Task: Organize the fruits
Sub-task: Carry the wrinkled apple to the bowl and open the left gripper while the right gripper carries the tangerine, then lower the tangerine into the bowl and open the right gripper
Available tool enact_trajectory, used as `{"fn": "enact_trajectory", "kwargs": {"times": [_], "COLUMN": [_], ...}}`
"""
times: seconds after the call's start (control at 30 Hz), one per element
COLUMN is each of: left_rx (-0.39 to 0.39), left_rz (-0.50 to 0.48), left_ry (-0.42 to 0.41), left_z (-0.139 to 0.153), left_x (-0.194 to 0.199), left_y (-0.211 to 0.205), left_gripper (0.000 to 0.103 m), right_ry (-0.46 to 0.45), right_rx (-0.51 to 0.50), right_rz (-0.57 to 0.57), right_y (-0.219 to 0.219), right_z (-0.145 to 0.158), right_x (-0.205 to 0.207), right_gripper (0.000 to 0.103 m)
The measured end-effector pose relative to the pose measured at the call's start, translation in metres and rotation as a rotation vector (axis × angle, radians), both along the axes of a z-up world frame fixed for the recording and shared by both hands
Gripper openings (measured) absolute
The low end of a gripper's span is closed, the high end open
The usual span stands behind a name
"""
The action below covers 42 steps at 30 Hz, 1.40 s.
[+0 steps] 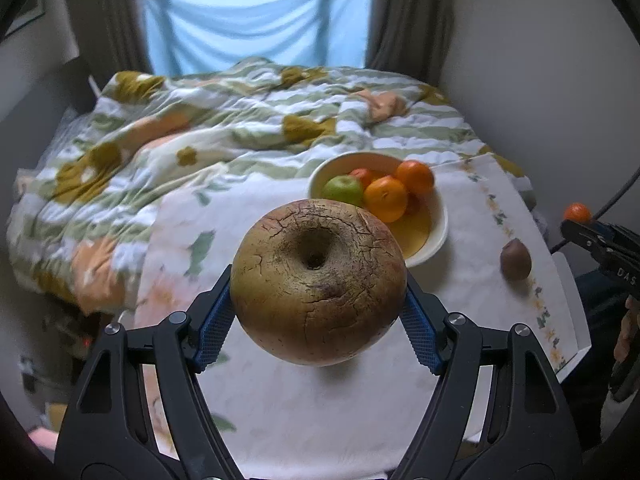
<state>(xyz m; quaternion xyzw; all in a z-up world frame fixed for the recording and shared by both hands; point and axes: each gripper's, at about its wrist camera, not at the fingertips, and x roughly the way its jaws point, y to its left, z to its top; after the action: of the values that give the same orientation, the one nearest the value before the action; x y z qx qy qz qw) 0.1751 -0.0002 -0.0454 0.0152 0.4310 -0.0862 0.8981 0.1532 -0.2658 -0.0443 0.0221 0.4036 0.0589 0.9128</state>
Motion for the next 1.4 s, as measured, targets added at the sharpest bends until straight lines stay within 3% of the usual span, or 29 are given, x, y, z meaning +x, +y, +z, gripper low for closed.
{"fn": "enact_trajectory", "kwargs": {"times": [0.23,0.6,1.13,1.17,1.23,1.4], "left_rx": [-0.005,0.023,0.115,0.105,0.075,0.068], "left_rz": [-0.106,-0.247,-0.290,-0.294,-0.299,-0.294], "left_ry": [0.025,0.131,0.203,0.203,0.176,0.161], "left_z": [-0.015,-0.069,-0.108,-0.107,-0.099,-0.085], "left_x": [0.044,0.103,0.121,0.122,0.122,0.123], "left_y": [-0.029,-0.057,-0.070,-0.069,-0.068,-0.068], "left_gripper": [0.082,0.082,0.083,0.086,0.103,0.103], "right_ry": [0.000,0.042,0.096,0.095,0.092,0.088], "right_rx": [0.009,0.024,0.026,0.023,0.015,0.016], "right_rz": [0.029,-0.014,-0.026,-0.025,-0.024,-0.030], "right_y": [0.021,0.028,0.033,0.033,0.033,0.029], "right_z": [-0.001,-0.022,-0.044,-0.043,-0.041,-0.039], "right_x": [0.031,0.075,0.086,0.086,0.085,0.082], "right_gripper": [0.034,0.034,0.034,0.034,0.034,0.034]}}
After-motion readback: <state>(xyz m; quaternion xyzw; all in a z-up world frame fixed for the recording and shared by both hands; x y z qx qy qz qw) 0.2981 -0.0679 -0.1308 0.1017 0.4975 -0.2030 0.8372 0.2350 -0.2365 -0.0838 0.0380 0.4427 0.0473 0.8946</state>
